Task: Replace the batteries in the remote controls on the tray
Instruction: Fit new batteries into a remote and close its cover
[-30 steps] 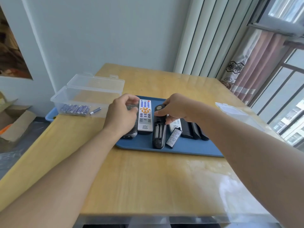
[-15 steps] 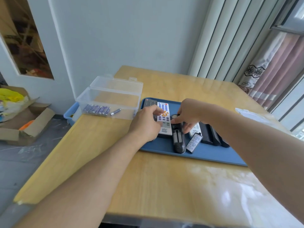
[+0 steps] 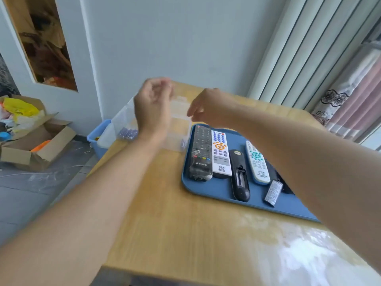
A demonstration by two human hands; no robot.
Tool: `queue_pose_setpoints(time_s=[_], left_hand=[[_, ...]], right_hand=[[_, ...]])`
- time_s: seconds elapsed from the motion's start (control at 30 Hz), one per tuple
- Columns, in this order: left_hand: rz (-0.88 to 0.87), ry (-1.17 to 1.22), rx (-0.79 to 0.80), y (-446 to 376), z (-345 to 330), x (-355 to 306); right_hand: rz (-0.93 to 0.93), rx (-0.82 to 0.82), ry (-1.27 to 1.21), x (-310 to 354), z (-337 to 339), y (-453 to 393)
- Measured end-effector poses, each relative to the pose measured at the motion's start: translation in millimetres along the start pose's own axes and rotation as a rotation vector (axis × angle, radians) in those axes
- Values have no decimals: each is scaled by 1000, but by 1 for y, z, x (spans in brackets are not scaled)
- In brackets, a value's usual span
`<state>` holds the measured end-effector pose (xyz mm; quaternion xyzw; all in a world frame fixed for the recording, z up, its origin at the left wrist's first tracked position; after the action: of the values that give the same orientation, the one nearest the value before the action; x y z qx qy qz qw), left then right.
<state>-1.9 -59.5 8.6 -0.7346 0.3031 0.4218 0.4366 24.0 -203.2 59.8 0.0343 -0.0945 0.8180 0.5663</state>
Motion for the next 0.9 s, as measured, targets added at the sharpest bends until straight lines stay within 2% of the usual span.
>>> queue_pose_setpoints(time_s=[0.17,0.3,0.47,0.6,0.73,0.9], left_hand=[[134,84,-83,-31,26,12],[204,46,-148,-34,35,18],[251,50,-204,-37,37,24],[227,-8,-189,-39,35,31],[203,-46,-165,-39,31,31],[188,-92,-152,-36,30,29]], right_hand=[[155,236,-84,31,-41,-38],[223,365,-15,48,-61,-55],[273,393,157,55,-67,-67],[234,505,257,53,-62,-70],[220,541,334,48,-55,-72],[284,601,547,47,-54,-73]])
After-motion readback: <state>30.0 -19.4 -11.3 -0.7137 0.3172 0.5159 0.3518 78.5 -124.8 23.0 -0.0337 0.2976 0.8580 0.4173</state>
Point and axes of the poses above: each hand's wrist, its own y-axis away from the middle knuckle, its own z-axis out of the back of the hand, x = y × z, the point moved 2 cm from there along -y, towards the middle knuckle, and after that the axes turned 4 degrees about -y, right-handed, at the moved point
